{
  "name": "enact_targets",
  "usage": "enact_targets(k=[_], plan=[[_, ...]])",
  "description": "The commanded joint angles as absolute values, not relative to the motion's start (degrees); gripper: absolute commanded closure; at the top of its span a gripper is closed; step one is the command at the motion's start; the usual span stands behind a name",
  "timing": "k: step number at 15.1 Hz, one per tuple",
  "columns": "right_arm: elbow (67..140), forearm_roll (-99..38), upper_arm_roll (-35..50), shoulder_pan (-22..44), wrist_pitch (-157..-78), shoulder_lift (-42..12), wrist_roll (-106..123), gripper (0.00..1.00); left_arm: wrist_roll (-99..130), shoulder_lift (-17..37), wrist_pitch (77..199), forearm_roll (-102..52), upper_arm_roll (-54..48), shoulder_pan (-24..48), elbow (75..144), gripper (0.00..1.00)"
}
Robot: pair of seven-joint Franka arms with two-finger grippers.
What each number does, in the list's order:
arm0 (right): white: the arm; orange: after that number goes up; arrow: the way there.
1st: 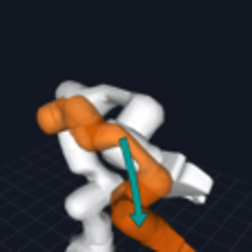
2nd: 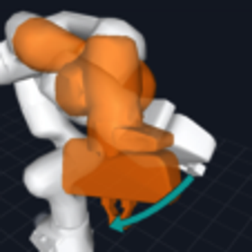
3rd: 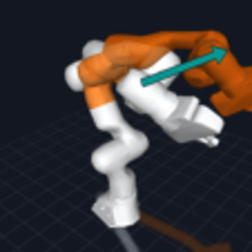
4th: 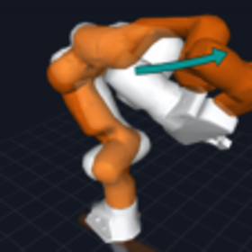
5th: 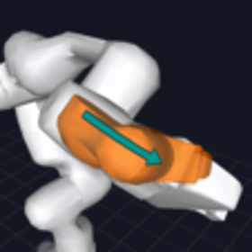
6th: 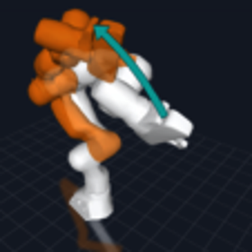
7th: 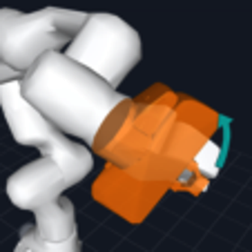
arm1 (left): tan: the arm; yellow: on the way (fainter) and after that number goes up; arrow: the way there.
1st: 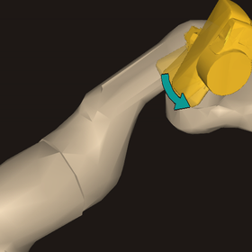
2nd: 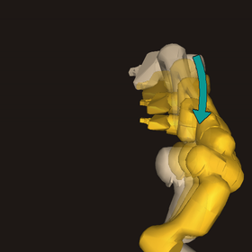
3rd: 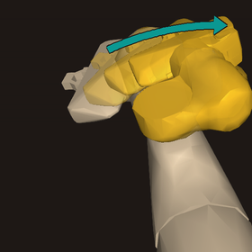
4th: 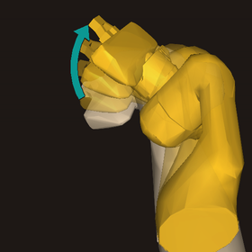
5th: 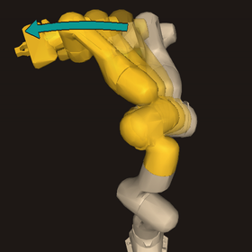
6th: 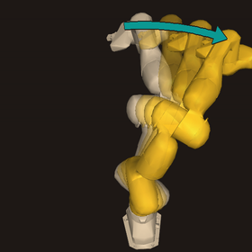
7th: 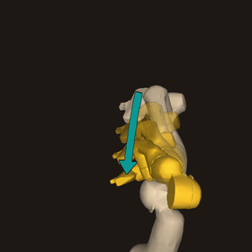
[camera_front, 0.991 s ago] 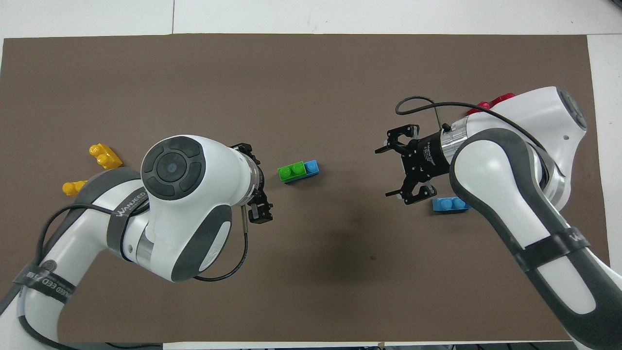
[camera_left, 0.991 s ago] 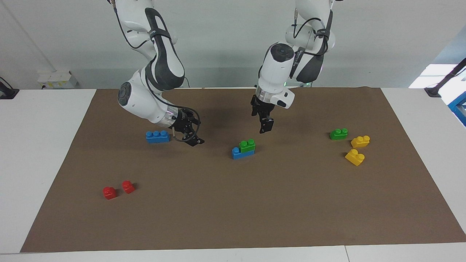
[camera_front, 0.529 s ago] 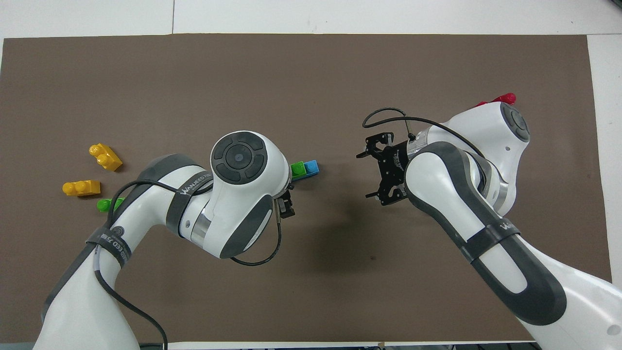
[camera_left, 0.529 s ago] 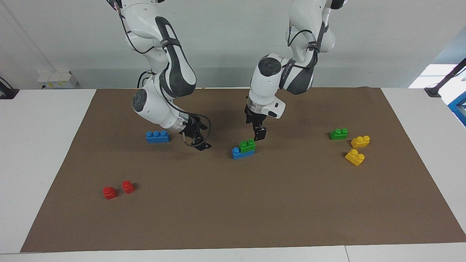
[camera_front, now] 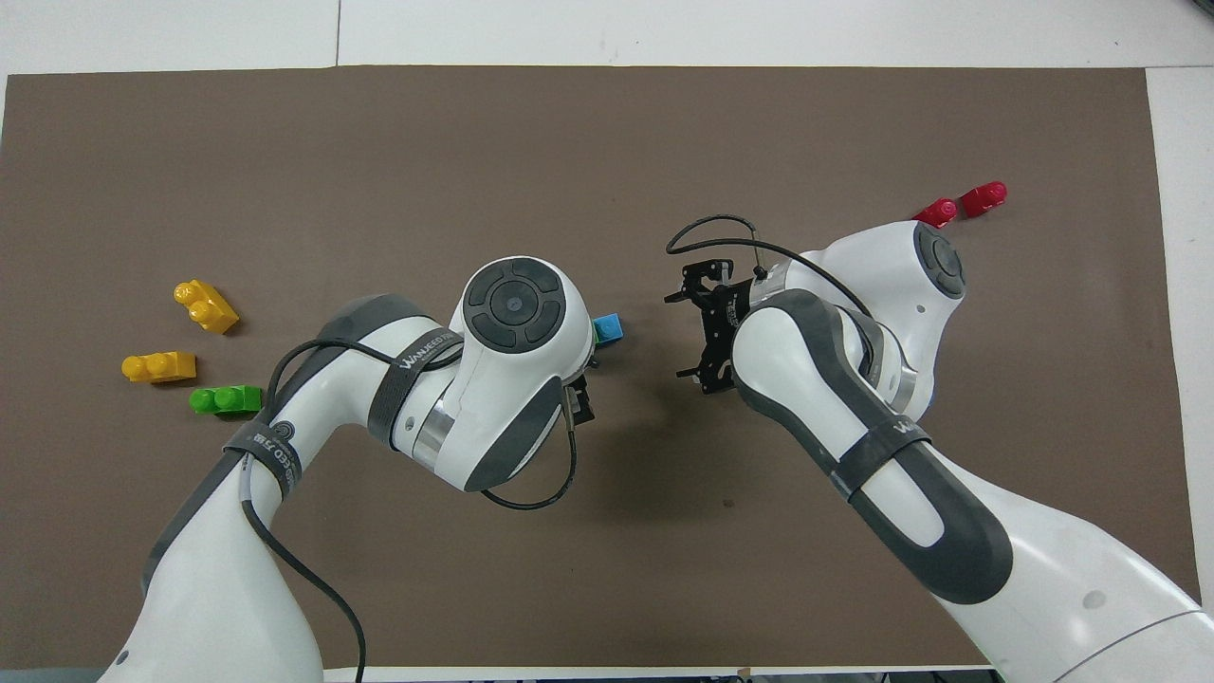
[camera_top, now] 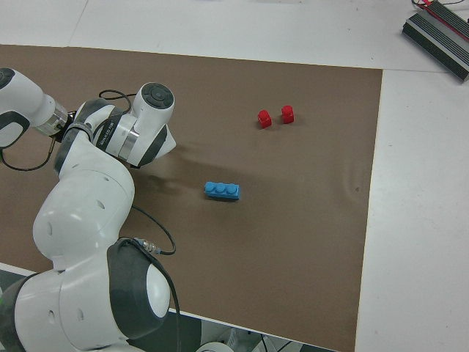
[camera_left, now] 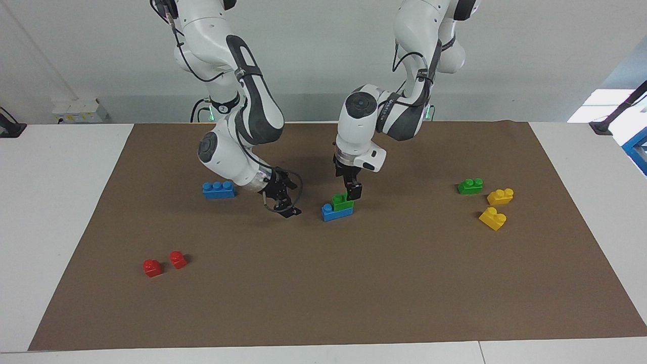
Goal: Remove green block with left arm and hold with right
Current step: 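Grasp the green block with the left gripper while the right gripper grasps the blue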
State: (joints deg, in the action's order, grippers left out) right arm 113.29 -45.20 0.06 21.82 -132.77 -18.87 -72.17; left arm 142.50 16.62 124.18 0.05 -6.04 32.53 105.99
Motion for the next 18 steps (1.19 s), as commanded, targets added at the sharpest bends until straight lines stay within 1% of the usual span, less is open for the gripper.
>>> enact_targets(k=[1,3,9,18], plan=[[111.6,-46.6,0.0,21.9,-133.1,-19.5,-72.4,0.00,144.2,17.8,125.9,1.5,-5.1,33.2,105.4,0.00],[110.8,-46.8,-0.1,23.5,-134.3,-20.6,-72.8,0.00,144.2,18.2,127.1,1.8,-5.0,33.0,105.4,0.00],[109.7,-48.4,-0.1,26.1,-136.4,-21.0,-74.3,0.00,144.3,18.9,128.0,2.3,-4.9,32.5,105.5,0.00],[107.4,-48.3,-0.1,27.5,-139.6,-24.0,-75.3,0.00,144.3,18.9,128.8,2.3,-4.8,32.3,105.7,0.00]])
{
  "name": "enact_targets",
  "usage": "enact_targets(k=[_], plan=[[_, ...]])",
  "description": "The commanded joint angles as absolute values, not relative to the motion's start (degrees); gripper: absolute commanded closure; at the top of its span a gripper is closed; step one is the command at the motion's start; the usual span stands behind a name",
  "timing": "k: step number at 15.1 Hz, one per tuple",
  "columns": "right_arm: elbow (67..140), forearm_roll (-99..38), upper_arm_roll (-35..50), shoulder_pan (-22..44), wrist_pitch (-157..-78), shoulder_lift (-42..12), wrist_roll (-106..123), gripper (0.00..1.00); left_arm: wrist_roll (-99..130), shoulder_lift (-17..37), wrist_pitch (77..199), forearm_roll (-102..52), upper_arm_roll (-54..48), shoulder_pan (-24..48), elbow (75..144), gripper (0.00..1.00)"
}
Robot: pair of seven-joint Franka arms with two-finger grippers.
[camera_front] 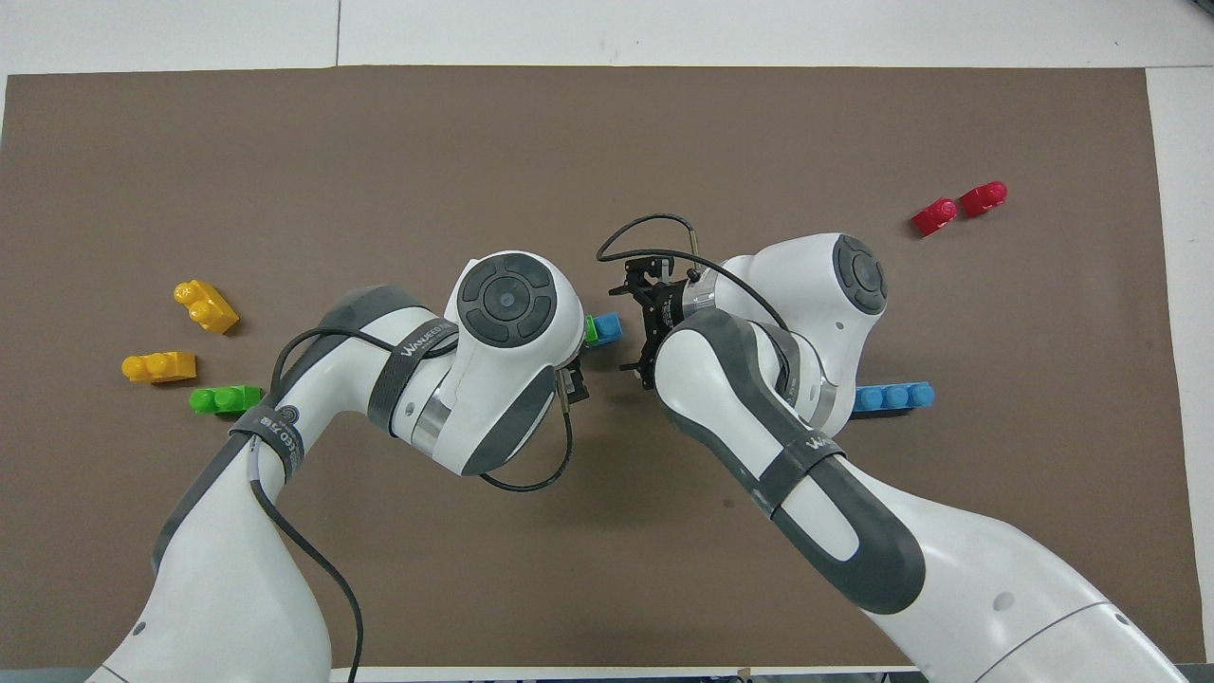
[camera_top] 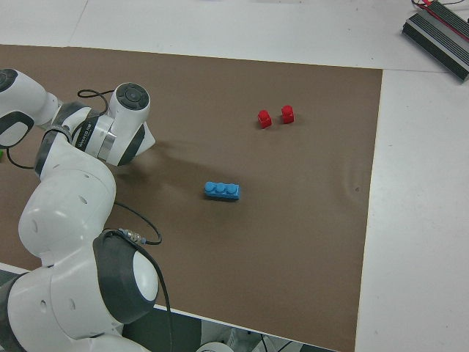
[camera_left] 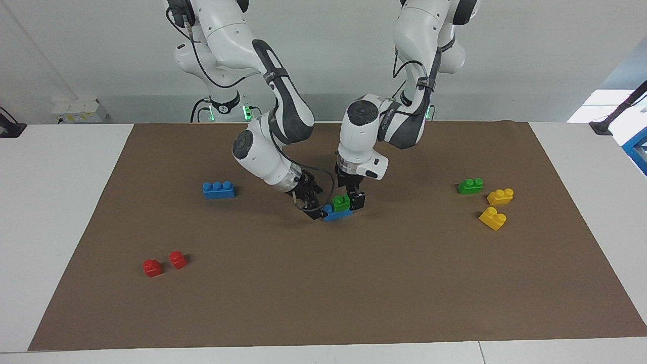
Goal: Remove green block with left arm and hold with right
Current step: 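Grasp the green block with the left gripper while the right gripper grasps the blue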
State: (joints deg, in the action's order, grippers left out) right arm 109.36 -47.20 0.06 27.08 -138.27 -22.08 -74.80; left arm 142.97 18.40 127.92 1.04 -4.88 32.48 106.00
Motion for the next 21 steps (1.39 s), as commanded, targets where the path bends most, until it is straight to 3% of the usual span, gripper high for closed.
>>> enact_targets(k=[1,13,21], plan=[[106.5,-48.3,-0.1,27.5,-139.5,-24.6,-75.4,0.00,144.3,19.0,129.0,2.3,-4.7,32.3,105.7,0.00],[104.2,-48.3,-0.1,28.3,-141.0,-27.7,-75.4,0.01,144.7,19.2,130.2,2.3,-4.7,32.2,106.1,0.00],[104.9,-48.4,-0.1,29.2,-144.1,-28.2,-75.5,0.06,144.7,20.0,131.0,2.3,-4.6,32.2,106.2,0.00]])
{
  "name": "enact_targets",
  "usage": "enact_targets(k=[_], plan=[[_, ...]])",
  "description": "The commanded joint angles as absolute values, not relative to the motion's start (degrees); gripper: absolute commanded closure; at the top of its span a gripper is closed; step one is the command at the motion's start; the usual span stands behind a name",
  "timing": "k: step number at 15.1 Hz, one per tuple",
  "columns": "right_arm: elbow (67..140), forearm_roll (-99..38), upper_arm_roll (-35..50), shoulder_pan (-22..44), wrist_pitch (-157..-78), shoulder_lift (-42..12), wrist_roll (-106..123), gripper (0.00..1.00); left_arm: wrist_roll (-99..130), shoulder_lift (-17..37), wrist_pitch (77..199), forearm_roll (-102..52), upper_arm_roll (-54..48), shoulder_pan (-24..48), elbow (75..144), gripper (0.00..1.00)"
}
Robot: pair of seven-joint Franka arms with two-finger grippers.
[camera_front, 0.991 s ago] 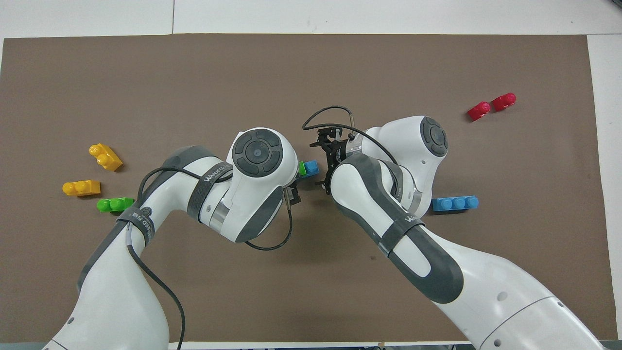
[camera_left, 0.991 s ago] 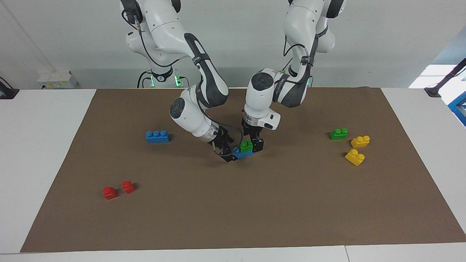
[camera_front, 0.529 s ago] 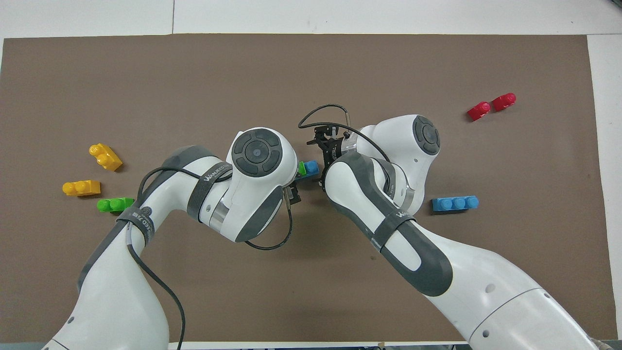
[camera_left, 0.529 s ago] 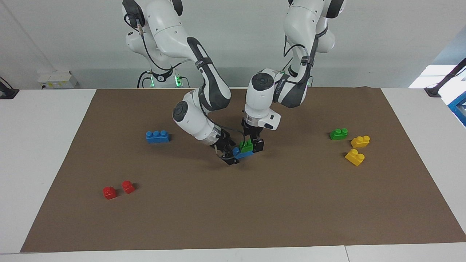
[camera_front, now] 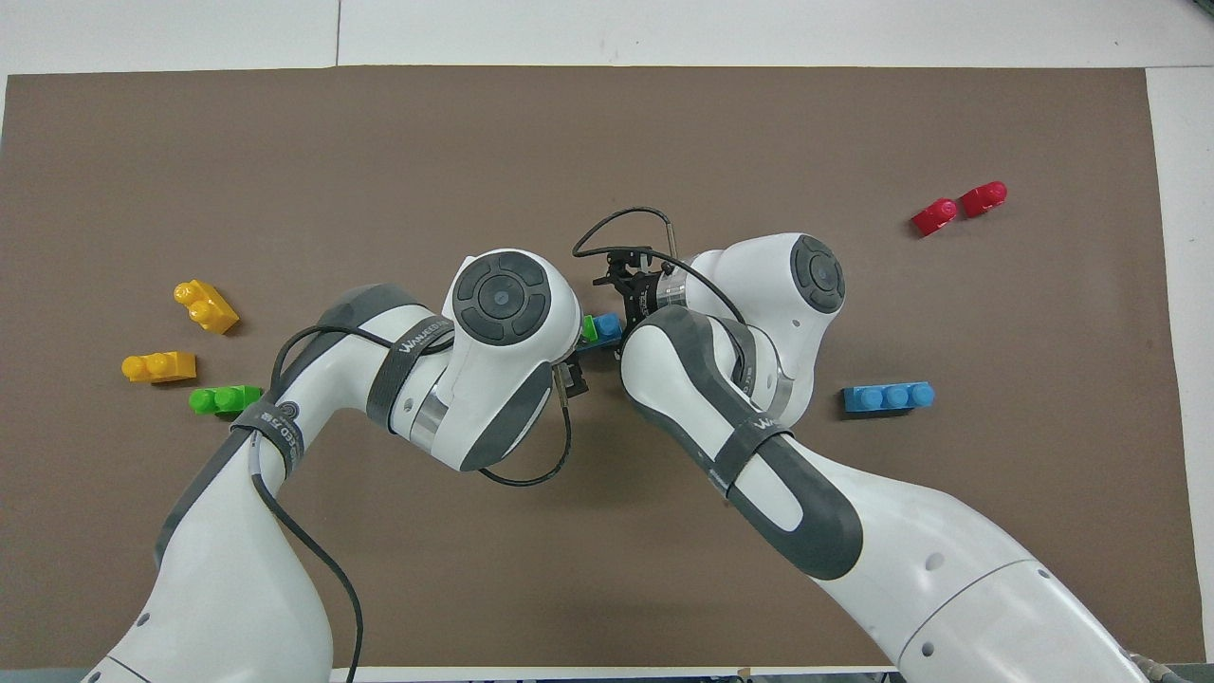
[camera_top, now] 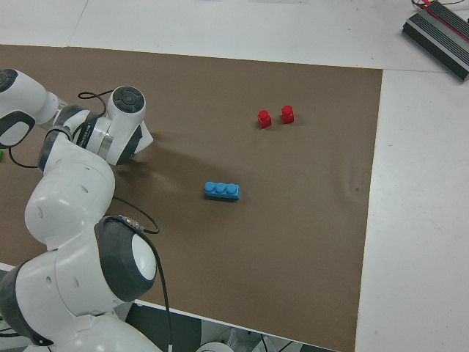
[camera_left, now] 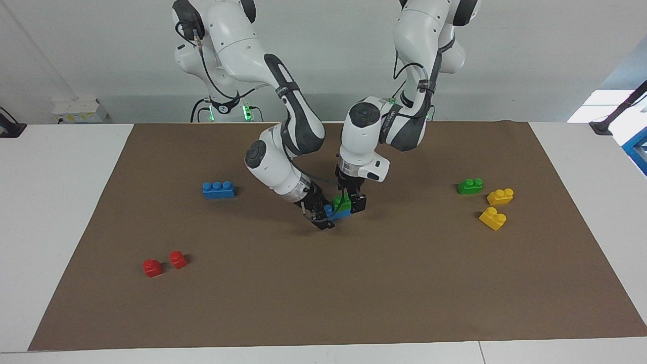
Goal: Remove green block with left arm and hold with right
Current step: 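Grasp the green block with the left gripper while the right gripper grasps the blue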
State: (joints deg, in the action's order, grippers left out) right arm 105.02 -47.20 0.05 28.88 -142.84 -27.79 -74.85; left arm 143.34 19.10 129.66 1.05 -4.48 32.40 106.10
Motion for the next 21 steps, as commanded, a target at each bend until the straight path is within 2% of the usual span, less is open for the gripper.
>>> enact_targets(k=[1,7,10,11,15,18,19,21], plan=[[104.9,-48.4,-0.1,29.2,-144.1,-28.2,-75.5,0.10,144.7,20.0,131.0,2.3,-4.6,32.2,106.2,0.00],[105.0,-48.4,-0.1,29.2,-144.5,-28.3,-75.5,0.52,144.7,20.0,131.2,2.3,-4.6,32.2,106.2,0.00],[105.0,-48.3,-0.1,29.2,-144.5,-28.3,-75.4,0.94,144.7,20.0,131.2,2.3,-4.6,32.2,106.3,0.00],[105.0,-48.3,-0.1,29.2,-144.5,-28.3,-75.4,1.00,144.7,20.0,131.2,2.5,-4.6,32.2,106.5,0.00],[104.9,-48.3,-0.1,29.2,-144.7,-28.3,-75.3,1.00,144.8,19.9,131.4,3.1,-4.6,32.3,107.0,0.04],[104.8,-48.6,-0.1,29.0,-144.7,-28.3,-75.5,1.00,144.8,19.9,131.4,3.1,-4.6,32.3,107.0,0.52],[104.7,-49.0,-0.1,29.1,-144.7,-28.3,-75.6,1.00,144.4,19.9,131.4,3.3,-4.6,32.3,107.0,1.00],[104.8,-49.0,-0.1,29.2,-144.7,-28.3,-76.1,1.00,144.1,19.9,131.5,4.5,-4.7,32.3,106.6,1.00]])
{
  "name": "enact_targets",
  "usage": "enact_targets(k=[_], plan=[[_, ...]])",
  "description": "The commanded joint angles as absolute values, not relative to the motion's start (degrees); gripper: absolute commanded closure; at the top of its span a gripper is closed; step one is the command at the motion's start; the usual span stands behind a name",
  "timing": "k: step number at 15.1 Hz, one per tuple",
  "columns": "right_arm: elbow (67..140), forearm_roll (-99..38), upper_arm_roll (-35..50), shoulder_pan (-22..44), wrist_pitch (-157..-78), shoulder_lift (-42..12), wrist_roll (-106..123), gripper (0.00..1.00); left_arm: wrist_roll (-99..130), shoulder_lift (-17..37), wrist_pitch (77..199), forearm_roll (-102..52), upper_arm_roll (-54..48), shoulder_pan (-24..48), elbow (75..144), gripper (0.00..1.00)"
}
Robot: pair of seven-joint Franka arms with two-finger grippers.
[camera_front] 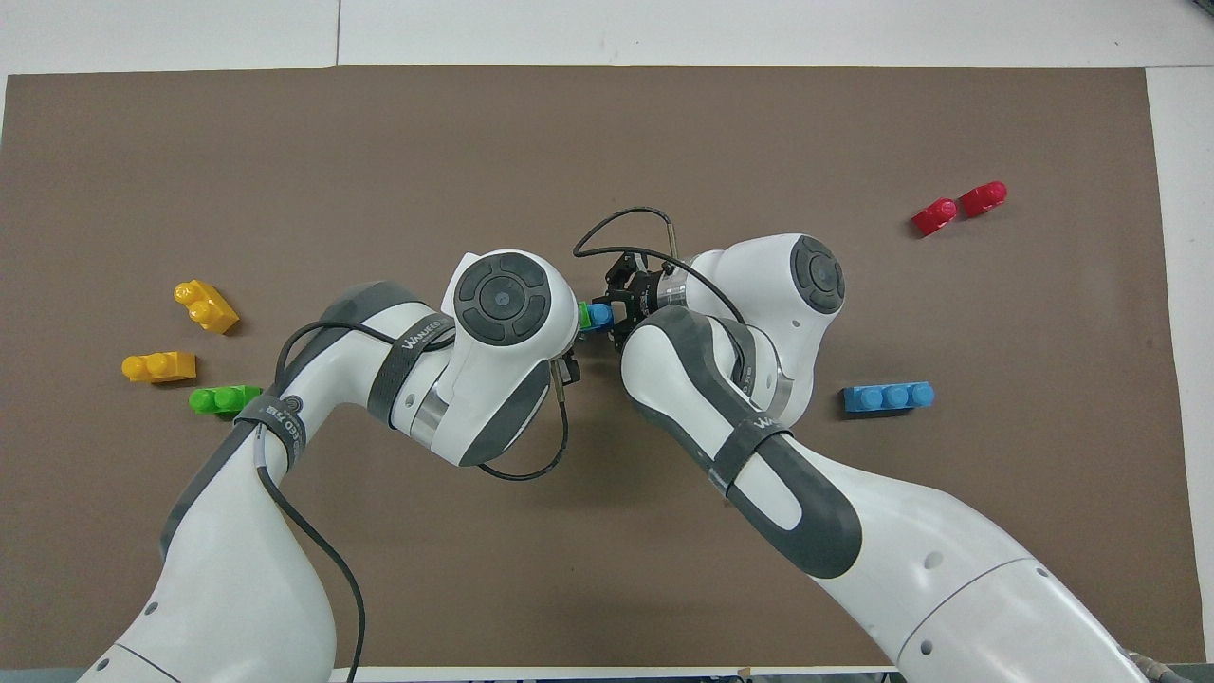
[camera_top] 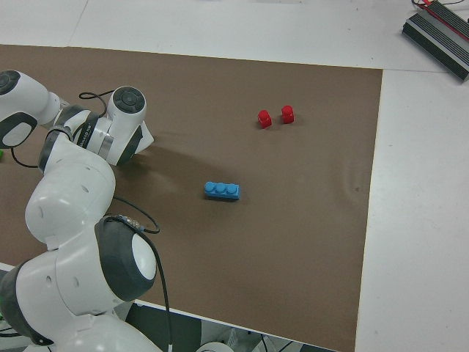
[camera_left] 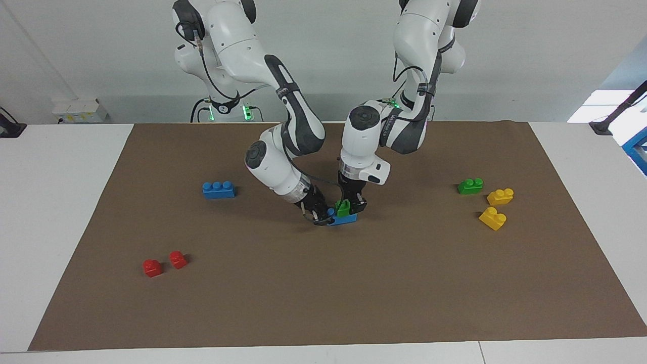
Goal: Remove green block with left arm and hold with right
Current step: 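Pull the green block free with the left gripper while the right gripper holds blue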
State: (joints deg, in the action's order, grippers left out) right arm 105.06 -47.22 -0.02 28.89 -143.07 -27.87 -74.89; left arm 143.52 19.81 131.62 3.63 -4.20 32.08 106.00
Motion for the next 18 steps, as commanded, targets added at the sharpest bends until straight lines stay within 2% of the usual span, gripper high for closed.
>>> enact_targets(k=[1,5,13,18], plan=[[104.8,-49.0,-0.1,29.2,-144.7,-28.3,-76.5,1.00,144.1,19.9,131.6,4.5,-4.7,32.3,106.5,1.00],[105.1,-48.8,-0.1,29.3,-144.7,-28.3,-76.6,1.00,144.1,18.7,131.0,4.5,-4.7,32.1,106.4,1.00],[105.7,-48.8,-0.1,29.3,-146.5,-28.4,-76.6,1.00,143.0,9.0,122.8,4.4,-4.7,28.6,106.5,1.00],[105.4,-48.8,-0.1,30.7,-146.6,-28.3,-77.2,1.00,121.6,6.7,116.7,4.4,-4.7,23.8,107.0,1.00]])
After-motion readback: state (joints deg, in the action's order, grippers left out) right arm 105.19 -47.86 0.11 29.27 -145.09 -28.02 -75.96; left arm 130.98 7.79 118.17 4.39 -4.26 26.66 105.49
